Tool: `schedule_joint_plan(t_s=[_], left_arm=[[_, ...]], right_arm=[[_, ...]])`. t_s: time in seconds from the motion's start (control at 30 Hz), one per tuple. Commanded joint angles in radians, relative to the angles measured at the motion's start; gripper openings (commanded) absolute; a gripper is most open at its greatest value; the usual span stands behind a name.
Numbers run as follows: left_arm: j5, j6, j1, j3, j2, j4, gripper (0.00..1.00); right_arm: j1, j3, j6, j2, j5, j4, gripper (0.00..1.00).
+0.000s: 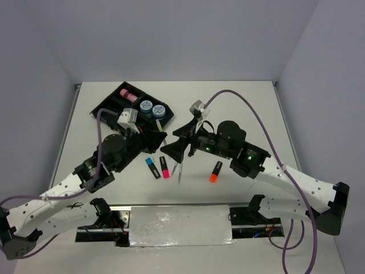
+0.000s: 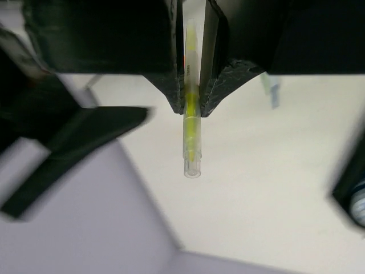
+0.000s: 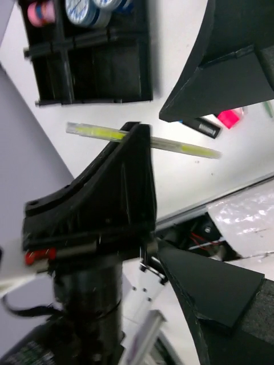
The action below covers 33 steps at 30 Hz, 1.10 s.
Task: Sort the stationery into containers
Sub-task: Place the pen in the storage box.
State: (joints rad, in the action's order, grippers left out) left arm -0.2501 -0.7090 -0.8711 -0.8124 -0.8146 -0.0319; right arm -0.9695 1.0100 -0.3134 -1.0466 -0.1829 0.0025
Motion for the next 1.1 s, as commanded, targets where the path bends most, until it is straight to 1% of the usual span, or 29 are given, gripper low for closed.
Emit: schedule_joint_plan(t_s=[0.0,0.03,0.07,0.1,0.13,0.2,0.23,0.27,0.3,0.33,0.37,0.4,0.47,0.53,0.67,0.73,0.8,0.83,0.9,0.97,1.0,1.07], left_arm=[[-0.303,-0.111,0.041,-0.106,-0.070,0.265,0.00],[-0.330,-0.136,0.103,-0.128,-0.098,0.330,0.00],[-0.331,-0.144,0.147,-0.126,-0.110,0.329,0.00],[-0.304,-0.144,0.188,-0.120,-0.121,0.313,0.00],[-0.285,-0.145,0.275,-0.105,-0.150,0.276,0.00],[-0.211,-0.123,0.361,-0.091,-0.193,0.212,0.00],[-0.213,-0.119,0.420,-0.091,-0.219,0.196,0.00],[-0.225,-0.115,0.443,-0.094,-0.278,0.158,0.00],[-0.235,-0.127,0.490,-0.100,-0.343,0.129,0.00],[-0.230,-0.127,0.513,-0.100,-0.375,0.128,0.00],[-0.215,-0.163,0.543,-0.096,-0.402,0.092,0.00],[-0.172,-0.168,0.582,-0.084,-0.425,0.048,0.00],[-0.184,-0.173,0.590,-0.051,-0.480,-0.084,0.00],[-0.198,-0.158,0.590,-0.073,-0.549,-0.135,0.02],[-0.190,-0.132,0.592,-0.136,-0.649,-0.181,0.04],[-0.189,-0.133,0.592,-0.166,-0.691,-0.175,0.07],[-0.207,-0.145,0.592,-0.162,-0.709,-0.168,0.09],[-0.216,-0.147,0.593,-0.157,-0.718,-0.166,0.16],[-0.245,-0.173,0.596,-0.160,-0.725,-0.131,0.23],[-0.252,-0.188,0.597,-0.157,-0.730,-0.105,0.34],[-0.249,-0.193,0.597,-0.153,-0.735,-0.103,0.44],[-0.238,-0.202,0.597,-0.154,-0.741,-0.088,0.51]], right_arm=[[0.054,-0.025,-0.044,0.060,0.135,0.044,1.00],[0.078,-0.045,-0.073,0.071,0.148,0.012,1.00],[0.122,-0.066,-0.085,0.085,0.154,0.005,1.00],[0.141,-0.114,-0.093,0.121,0.172,0.005,1.00],[0.156,-0.140,-0.099,0.143,0.178,0.005,1.00],[0.189,-0.195,-0.101,0.199,0.181,-0.021,1.00],[0.198,-0.209,-0.099,0.215,0.178,-0.028,1.00],[0.199,-0.224,-0.095,0.236,0.177,-0.036,1.00],[0.202,-0.231,-0.090,0.241,0.180,-0.056,1.00],[0.203,-0.231,-0.090,0.247,0.180,-0.067,1.00],[0.204,-0.241,-0.092,0.252,0.177,-0.076,1.00],[0.203,-0.248,-0.093,0.264,0.171,-0.081,1.00],[0.203,-0.277,-0.102,0.281,0.154,-0.073,1.00],[0.203,-0.295,-0.115,0.289,0.120,-0.058,1.00],[0.201,-0.346,-0.147,0.289,0.051,-0.024,1.00],[0.198,-0.359,-0.153,0.284,0.045,-0.010,1.00],[0.201,-0.378,-0.154,0.278,0.052,-0.007,1.00],[0.201,-0.383,-0.154,0.273,0.056,-0.006,1.00],[0.201,-0.383,-0.153,0.258,0.054,-0.006,1.00],[0.201,-0.372,-0.153,0.232,0.053,-0.006,1.00],[0.199,-0.369,-0.154,0.223,0.062,-0.006,1.00],[0.199,-0.357,-0.154,0.197,0.066,-0.006,1.00]])
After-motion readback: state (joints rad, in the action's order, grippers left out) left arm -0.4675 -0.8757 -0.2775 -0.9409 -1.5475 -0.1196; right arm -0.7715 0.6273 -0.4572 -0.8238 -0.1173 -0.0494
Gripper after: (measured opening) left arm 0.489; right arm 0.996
